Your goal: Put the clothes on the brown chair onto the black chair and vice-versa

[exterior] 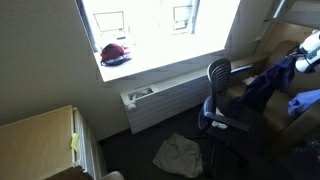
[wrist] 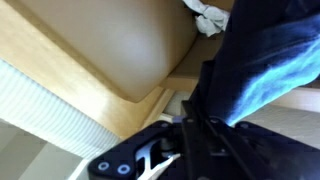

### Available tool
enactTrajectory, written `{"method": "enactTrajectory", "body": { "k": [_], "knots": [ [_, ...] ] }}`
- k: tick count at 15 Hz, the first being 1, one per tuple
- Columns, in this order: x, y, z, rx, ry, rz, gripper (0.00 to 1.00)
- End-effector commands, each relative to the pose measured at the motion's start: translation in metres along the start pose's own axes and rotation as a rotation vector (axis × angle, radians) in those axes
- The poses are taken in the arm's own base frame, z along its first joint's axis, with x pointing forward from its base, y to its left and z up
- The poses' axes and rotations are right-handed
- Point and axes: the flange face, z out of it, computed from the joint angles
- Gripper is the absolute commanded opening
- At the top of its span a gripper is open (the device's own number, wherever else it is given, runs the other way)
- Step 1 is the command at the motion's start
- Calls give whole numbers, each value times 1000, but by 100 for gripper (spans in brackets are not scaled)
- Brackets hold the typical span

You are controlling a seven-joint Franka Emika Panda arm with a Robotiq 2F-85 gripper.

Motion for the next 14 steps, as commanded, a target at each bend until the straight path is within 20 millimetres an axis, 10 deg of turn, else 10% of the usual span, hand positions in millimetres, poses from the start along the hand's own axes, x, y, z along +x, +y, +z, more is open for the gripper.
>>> {"method": "enactTrajectory", "body": {
  "k": [1,6,7,12,13,14],
  "knots": [
    [48,85,4,-80,13,186,1],
    [135,188,-10,14,140,279,1],
    [132,195,29,-121,124,361,1],
    [98,248,101,-248,175,572,1],
    [110,246,68,-191,131,535,4],
    [96,248,86,-220,127,556,4]
  ]
}}
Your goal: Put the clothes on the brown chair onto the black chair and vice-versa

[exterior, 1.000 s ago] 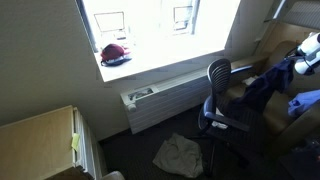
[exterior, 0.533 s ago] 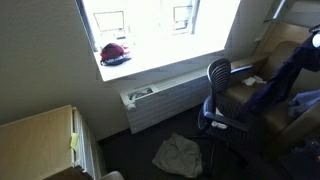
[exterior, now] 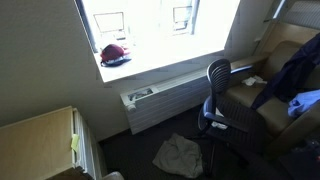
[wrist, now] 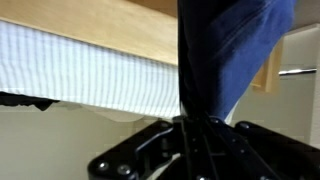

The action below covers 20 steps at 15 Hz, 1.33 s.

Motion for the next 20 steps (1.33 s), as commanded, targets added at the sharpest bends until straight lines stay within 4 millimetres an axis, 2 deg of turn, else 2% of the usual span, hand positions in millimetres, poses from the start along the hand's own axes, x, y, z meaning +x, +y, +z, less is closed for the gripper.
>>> {"method": "enactTrajectory", "body": {
  "k": [1,2,3,5,10,11,13,14,15,16,17,18,20],
  "knots": [
    [-10,2,11,-16,4,5,4],
    [-17,2,18,-24,9,7,4],
    [-19,-1,20,-24,13,7,29],
    [-27,-21,9,78,-103,32,34],
    [-45,-37,5,157,-320,112,72],
    [-49,-44,15,123,-232,104,53],
    [-46,-44,12,136,-279,116,67],
    [-44,-43,10,139,-284,118,96],
    [-57,-46,12,117,-313,82,93],
    [-73,-46,17,80,-346,61,95],
    [-100,-42,28,12,-365,24,99],
    [-130,-39,34,9,-444,14,100],
    [-181,-24,55,-103,-466,-21,100]
  ]
}}
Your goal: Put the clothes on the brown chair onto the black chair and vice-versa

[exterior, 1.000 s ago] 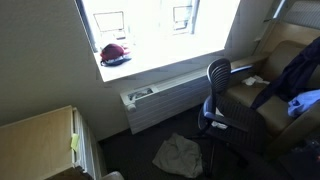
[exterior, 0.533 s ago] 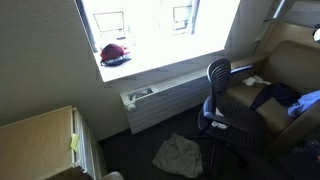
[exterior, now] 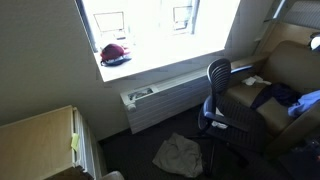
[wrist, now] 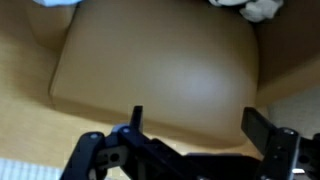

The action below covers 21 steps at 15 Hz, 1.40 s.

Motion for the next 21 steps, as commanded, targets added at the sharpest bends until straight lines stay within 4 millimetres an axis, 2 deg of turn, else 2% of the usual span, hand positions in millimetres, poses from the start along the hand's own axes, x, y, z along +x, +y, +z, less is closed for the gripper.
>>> {"method": "enactTrajectory", "body": {
  "k": [1,3,4,6,7,8,9,10,13,15,16,17,18,21],
  "knots": [
    [-72,31,62,-185,-61,-20,100],
    [-120,45,99,-293,-106,-21,100],
    [-89,38,80,-202,-97,-5,100],
    [-123,49,107,-270,-116,-13,100],
    [-130,49,112,-284,-115,-18,100],
    [-129,45,105,-281,-107,-47,100],
    [-132,52,107,-331,-117,-99,100],
    [-135,64,118,-379,-132,-140,100],
    [-161,130,154,-509,-239,-195,100],
    [-178,163,173,-582,-303,-252,100],
    [-169,140,159,-528,-262,-186,100],
    [-176,155,167,-545,-273,-190,100],
    [-178,158,169,-547,-272,-188,100],
    [-178,143,167,-530,-272,-195,100]
  ]
}}
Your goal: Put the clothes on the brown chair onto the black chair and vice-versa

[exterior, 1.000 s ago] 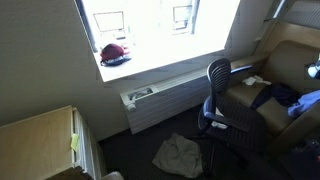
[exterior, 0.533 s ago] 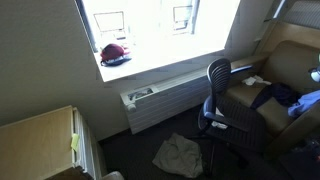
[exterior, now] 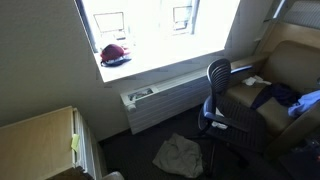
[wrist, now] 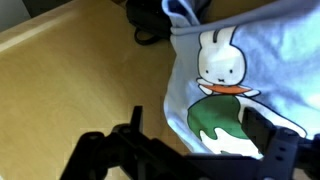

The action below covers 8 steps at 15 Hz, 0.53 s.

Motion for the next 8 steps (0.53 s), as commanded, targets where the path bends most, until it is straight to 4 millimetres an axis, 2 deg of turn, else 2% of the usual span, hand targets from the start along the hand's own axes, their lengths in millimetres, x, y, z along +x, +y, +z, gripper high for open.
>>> {"method": "enactTrajectory", "body": {
  "k": [1,4,8],
  "knots": [
    [-7,-3,6,11,-46,-18,100],
    [-14,2,26,36,-210,55,100],
    [4,19,30,105,-294,204,100]
  ]
}}
